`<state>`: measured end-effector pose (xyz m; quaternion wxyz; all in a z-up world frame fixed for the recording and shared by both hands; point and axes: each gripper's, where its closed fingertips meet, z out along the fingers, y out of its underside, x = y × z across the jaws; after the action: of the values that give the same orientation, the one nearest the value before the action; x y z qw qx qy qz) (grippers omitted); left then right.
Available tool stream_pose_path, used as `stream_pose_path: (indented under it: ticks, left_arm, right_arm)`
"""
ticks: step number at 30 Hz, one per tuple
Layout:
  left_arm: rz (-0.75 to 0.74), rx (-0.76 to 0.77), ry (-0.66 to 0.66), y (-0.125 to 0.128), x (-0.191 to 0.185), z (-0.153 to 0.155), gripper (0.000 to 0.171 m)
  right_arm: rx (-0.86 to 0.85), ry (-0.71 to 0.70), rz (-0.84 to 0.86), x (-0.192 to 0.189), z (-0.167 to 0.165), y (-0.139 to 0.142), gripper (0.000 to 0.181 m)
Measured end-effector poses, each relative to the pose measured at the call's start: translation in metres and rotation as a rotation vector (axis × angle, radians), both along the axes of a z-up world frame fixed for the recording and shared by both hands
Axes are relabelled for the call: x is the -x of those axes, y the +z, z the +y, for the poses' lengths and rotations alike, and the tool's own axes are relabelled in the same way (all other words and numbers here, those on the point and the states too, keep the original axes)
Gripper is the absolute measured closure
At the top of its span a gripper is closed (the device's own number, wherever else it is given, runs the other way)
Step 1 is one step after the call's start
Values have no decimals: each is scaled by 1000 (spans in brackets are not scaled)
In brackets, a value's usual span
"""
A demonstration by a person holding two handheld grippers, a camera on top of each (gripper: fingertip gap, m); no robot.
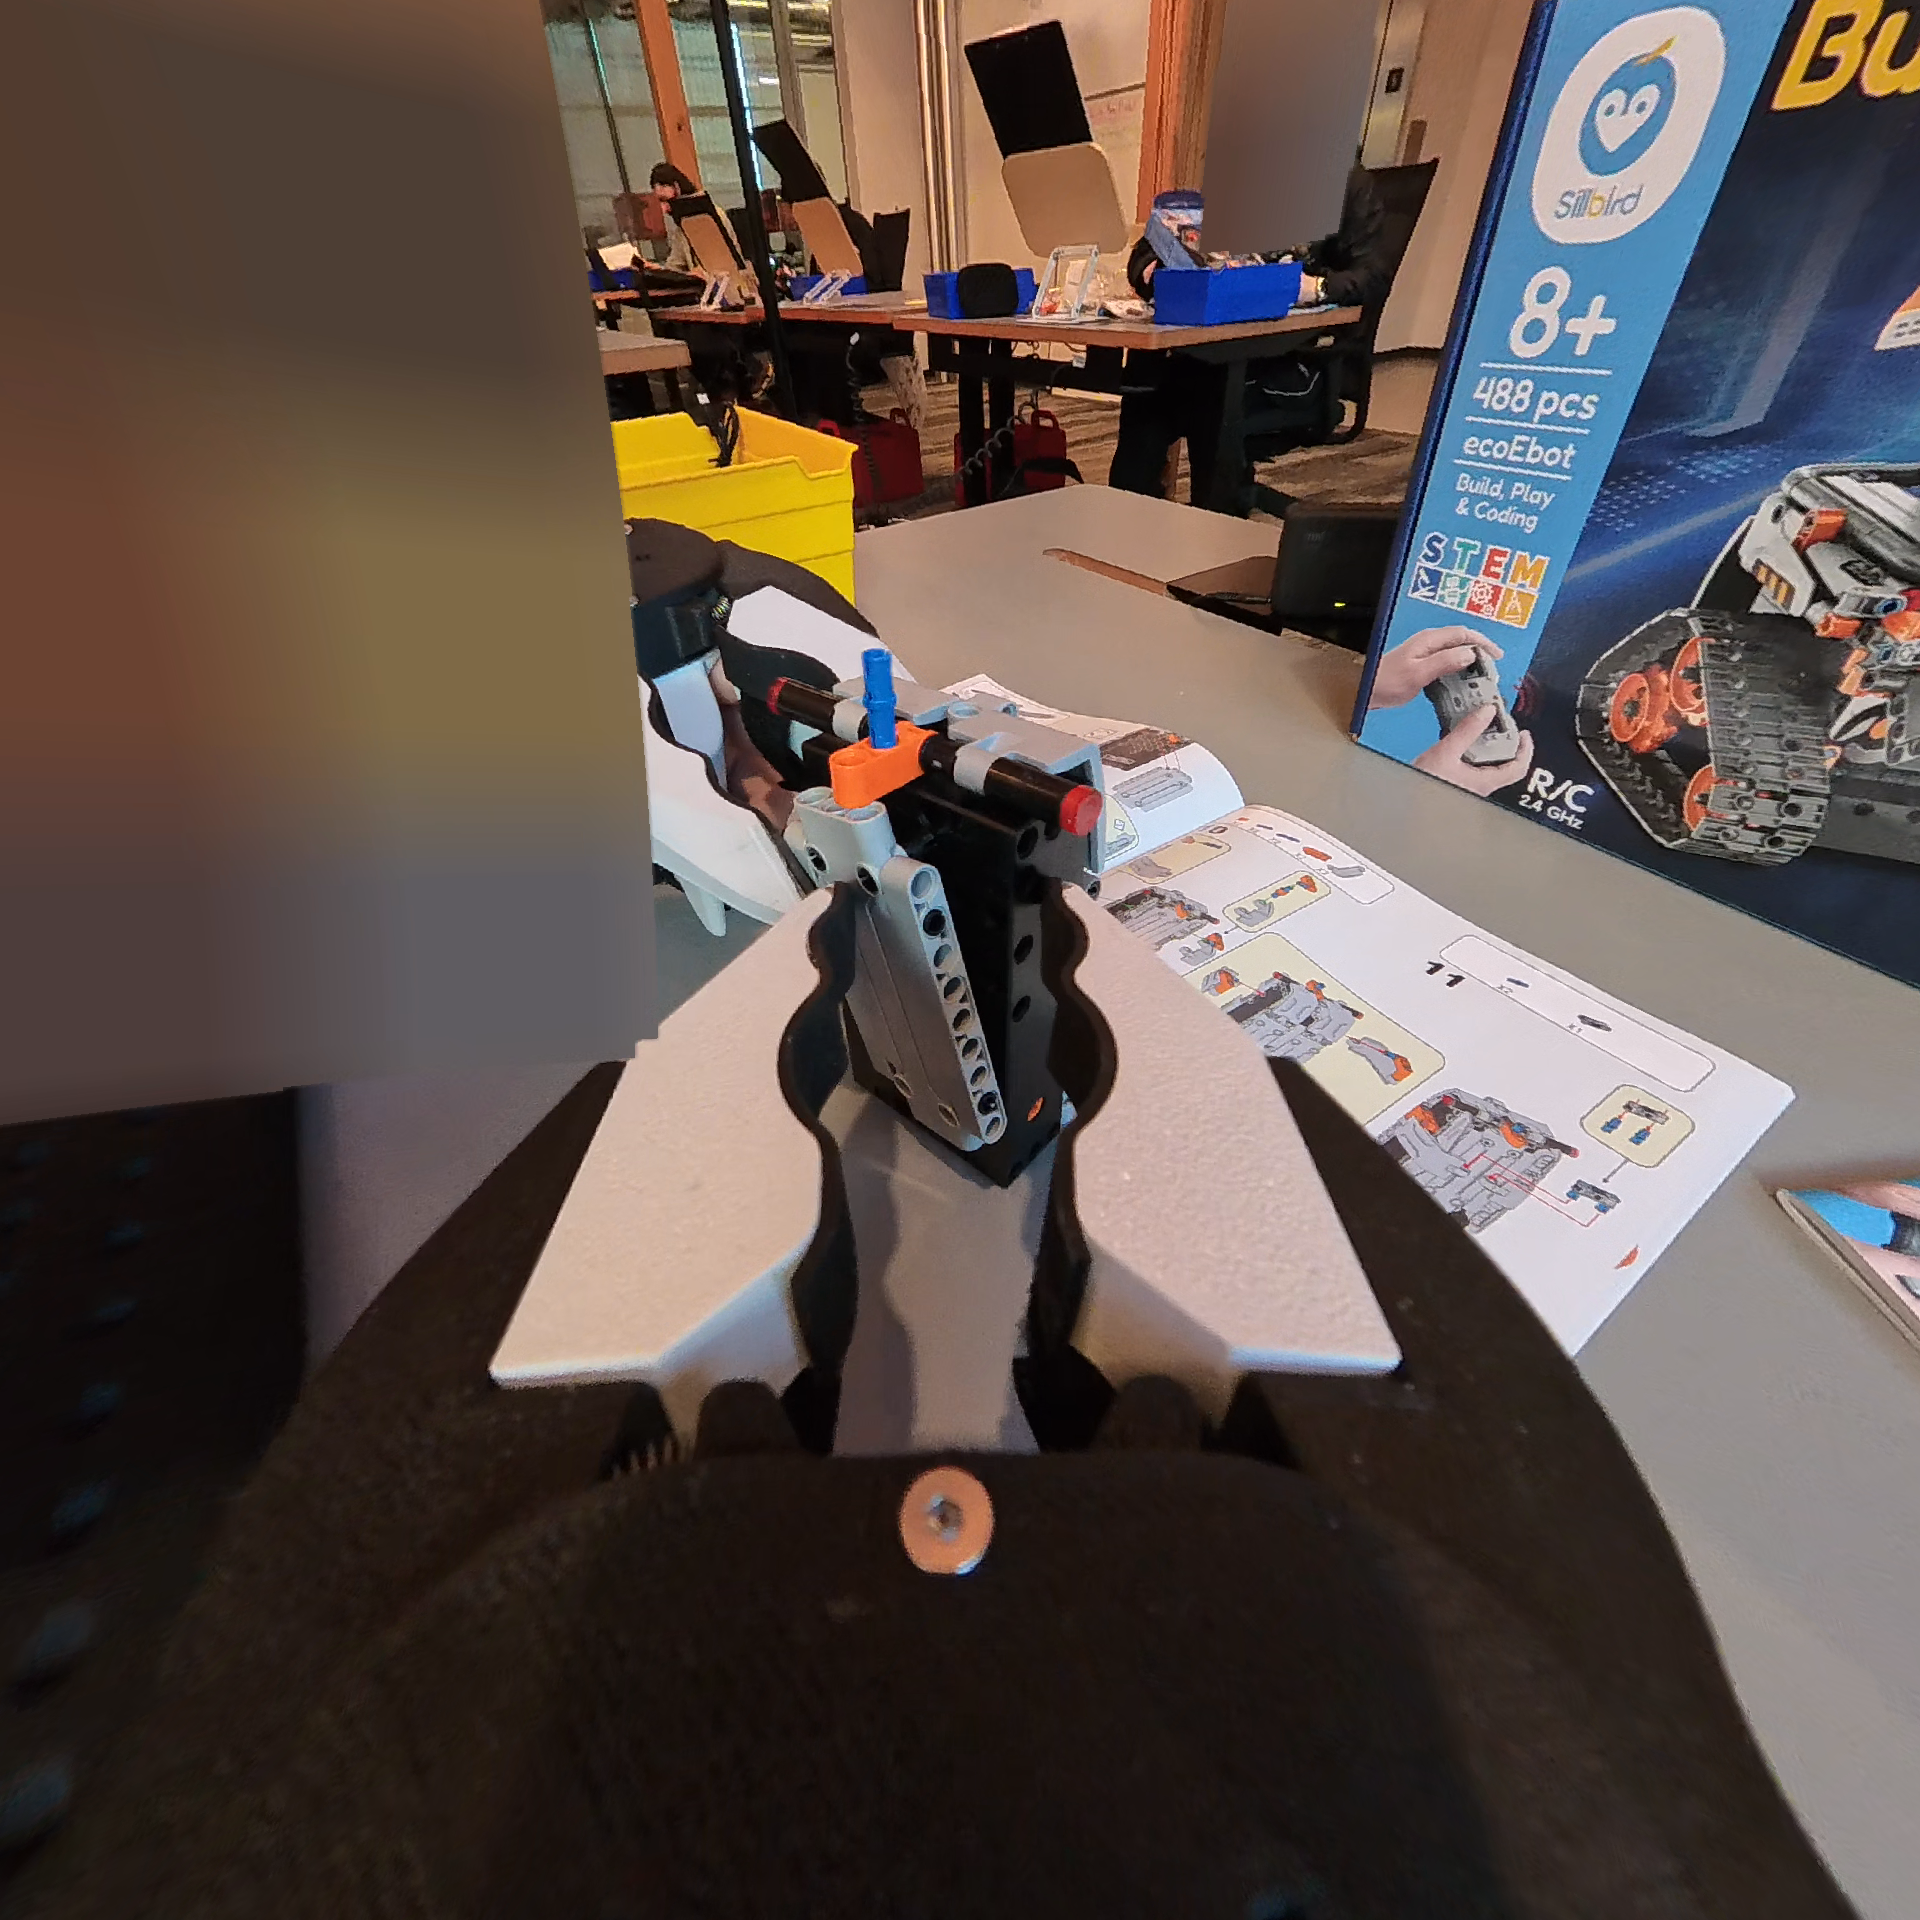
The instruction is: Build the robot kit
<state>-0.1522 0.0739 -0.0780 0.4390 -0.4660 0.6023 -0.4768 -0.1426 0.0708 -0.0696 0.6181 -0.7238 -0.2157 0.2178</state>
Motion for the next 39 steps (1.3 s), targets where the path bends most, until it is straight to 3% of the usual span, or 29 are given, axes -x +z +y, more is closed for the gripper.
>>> stream_pose_path:
  ticks: [6, 28, 39]
  left_arm:
    - [-5, 15, 8, 1, 0, 2, 123]
    - [3, 62, 43, 1, -2, 5, 125]
    - [-5, 3, 45, 1, 1, 3, 127]
  right_arm:
    - [-25, -14, -57, 2, 2, -2, 148]
    - [-13, -42, -12, 0, 4, 1, 148]
    - [15, 17, 49, 3, 1, 0, 145]
